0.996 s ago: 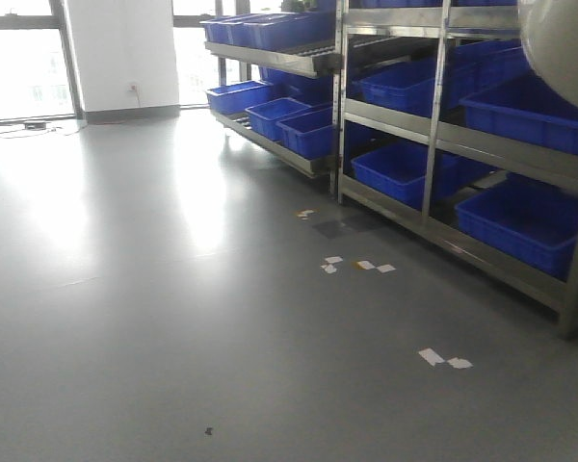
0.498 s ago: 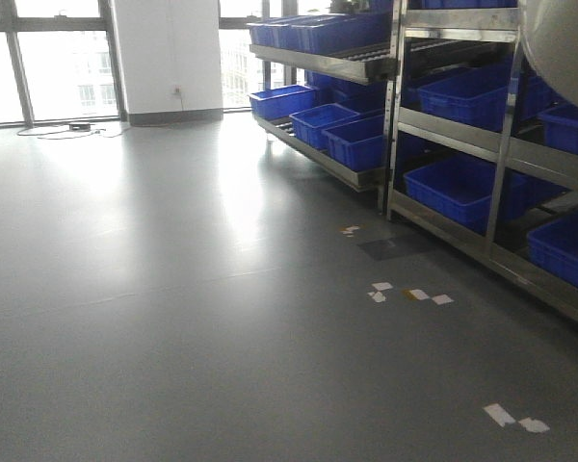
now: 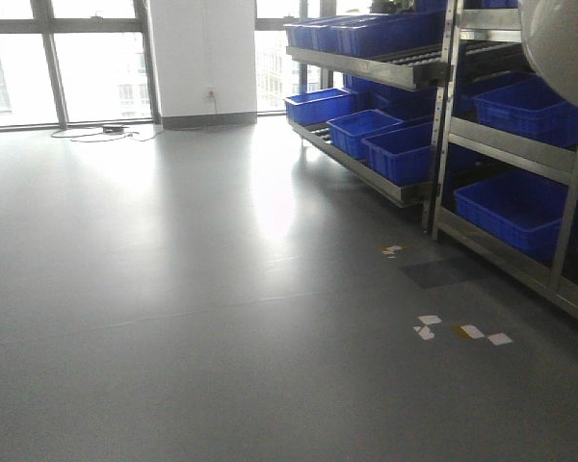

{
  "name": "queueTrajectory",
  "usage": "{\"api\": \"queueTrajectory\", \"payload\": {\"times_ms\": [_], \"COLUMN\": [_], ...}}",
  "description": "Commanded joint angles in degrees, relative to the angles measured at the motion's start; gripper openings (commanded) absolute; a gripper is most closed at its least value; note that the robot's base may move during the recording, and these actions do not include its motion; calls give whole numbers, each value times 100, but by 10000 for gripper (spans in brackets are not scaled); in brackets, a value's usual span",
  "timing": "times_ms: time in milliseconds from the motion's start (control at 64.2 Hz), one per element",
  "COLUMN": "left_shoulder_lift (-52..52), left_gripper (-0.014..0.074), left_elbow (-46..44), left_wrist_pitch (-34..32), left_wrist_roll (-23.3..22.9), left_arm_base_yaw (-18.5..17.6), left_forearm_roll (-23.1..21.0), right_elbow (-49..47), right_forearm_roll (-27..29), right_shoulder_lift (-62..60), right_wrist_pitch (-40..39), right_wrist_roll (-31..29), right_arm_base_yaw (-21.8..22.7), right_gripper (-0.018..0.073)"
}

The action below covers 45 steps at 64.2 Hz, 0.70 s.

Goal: Move white bin to right shelf second layer
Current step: 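Drive onward past the crate racks toward the windows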

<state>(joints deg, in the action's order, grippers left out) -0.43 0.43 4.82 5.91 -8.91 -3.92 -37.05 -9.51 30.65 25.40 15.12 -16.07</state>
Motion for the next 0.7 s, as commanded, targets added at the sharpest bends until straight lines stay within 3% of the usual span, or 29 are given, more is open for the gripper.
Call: {"api": "queueTrajectory", "payload": {"times_ms": [0, 685], "left_shoulder_lift": [-80, -80], "left_gripper": [85, 85], "left_elbow": [211, 211], "left_wrist_pitch": [-482, -482], "left_wrist_roll": [-20, -20], "left_arm_base_yaw": [-21, -21], "left_forearm_roll": [-31, -31], "right_elbow": [-175, -175], "right_forearm_roll": [-60, -60], "right_shoulder_lift": [-2, -2], "right_wrist_pitch": [-567, -567], "right_wrist_roll": [1, 1], "right_arm_base_yaw": [30, 30], "right_gripper": [57, 57]}}
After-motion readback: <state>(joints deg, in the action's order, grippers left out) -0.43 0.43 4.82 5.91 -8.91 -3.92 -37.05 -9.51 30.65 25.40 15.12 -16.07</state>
